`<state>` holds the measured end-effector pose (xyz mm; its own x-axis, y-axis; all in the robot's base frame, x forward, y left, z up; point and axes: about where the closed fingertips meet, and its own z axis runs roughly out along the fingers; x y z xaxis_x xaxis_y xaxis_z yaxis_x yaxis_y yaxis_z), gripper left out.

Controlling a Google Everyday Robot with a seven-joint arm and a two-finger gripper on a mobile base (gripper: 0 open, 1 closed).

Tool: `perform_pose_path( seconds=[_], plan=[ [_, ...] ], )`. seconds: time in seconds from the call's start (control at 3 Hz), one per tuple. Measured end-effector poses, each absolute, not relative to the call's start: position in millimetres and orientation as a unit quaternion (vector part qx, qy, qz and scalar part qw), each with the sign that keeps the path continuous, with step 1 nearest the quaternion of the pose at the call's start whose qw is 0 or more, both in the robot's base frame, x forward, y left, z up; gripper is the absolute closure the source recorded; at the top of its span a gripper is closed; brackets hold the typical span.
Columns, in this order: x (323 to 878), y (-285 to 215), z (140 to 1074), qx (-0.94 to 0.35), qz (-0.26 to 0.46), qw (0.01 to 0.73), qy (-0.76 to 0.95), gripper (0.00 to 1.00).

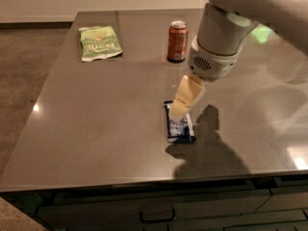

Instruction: Move rxbar blueberry near green jalapeno chip bag

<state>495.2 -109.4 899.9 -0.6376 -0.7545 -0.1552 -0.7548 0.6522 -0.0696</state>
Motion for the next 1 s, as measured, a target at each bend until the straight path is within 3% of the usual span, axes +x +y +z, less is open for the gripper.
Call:
perform_pose_path(
  seconds=[1.0],
  plan=[
    [496.4, -85.5, 859.2, -0.297, -0.019, 0.047, 0.954, 0.00]
  ],
)
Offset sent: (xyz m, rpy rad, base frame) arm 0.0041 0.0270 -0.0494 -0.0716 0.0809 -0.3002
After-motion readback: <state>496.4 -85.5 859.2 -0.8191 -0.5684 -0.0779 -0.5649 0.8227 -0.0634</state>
